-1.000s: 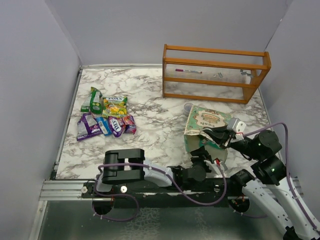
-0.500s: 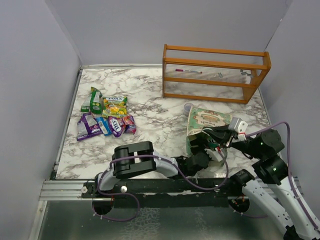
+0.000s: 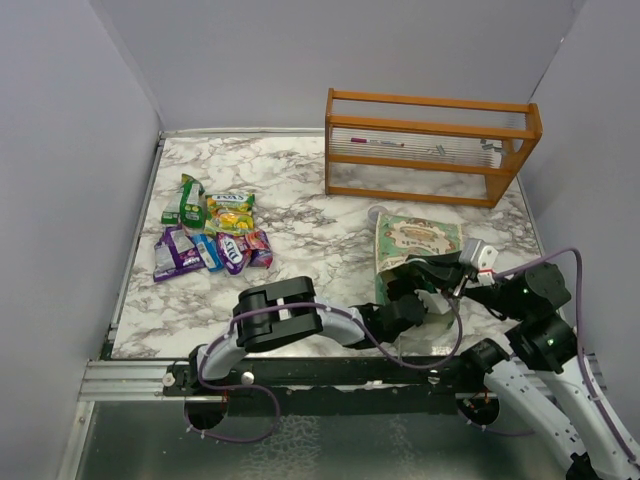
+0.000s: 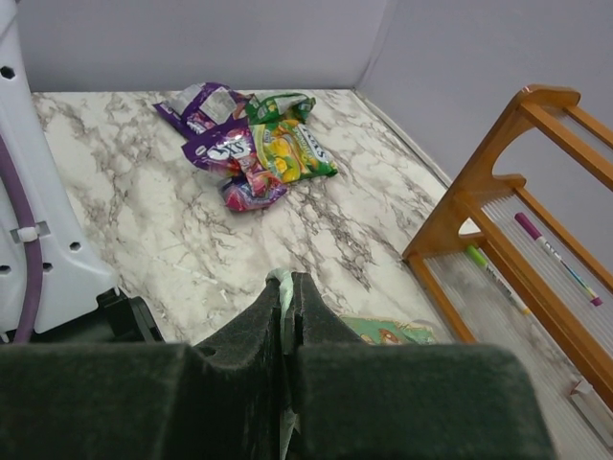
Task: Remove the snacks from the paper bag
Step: Take out the snack from the paper bag.
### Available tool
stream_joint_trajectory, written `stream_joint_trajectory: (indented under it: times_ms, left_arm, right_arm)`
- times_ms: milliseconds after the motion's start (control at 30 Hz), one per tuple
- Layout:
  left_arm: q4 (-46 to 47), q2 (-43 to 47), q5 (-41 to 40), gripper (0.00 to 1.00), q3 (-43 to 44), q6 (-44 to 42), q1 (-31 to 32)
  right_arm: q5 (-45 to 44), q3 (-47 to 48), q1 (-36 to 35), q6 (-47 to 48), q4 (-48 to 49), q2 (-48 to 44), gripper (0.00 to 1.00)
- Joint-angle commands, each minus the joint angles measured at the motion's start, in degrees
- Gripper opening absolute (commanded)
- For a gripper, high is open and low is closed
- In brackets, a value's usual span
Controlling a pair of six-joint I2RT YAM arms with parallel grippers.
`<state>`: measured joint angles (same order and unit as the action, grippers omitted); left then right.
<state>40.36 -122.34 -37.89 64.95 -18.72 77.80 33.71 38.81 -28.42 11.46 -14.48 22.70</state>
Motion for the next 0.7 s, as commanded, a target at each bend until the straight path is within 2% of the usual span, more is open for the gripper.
stream_joint_trajectory:
  times_ms: [0,167,200,500,667]
  left_arm:
    - [-2.3,-1.0,1.5,0.35,2.0,1.0,-0.6]
    - [-7.6,2.5,3.3,0.06,2.5,4.2,-0.6]
    - [-8.7,3.9,4.2,0.04,2.1,5.4,-0.6]
    - [-16.5,14.5,12.2,0.00,-3.2,13.7,0.3]
    - [-20.8,17.5,12.8,0.00,-3.7,16.3,1.4]
  right_arm:
    - [-0.9,-1.0,0.0,0.4,2.3,-1.1,0.02]
    - [-2.4,-2.8,-0.1,0.0,3.5,-2.1,0.02]
    - [-3.1,-3.0,-0.1,-0.1,3.6,-2.2,0.02]
    - [-9.6,-4.1,-0.1,-0.2,4.0,-2.5,0.02]
    - [-11.0,-4.3,-0.1,-0.2,4.1,-2.3,0.02]
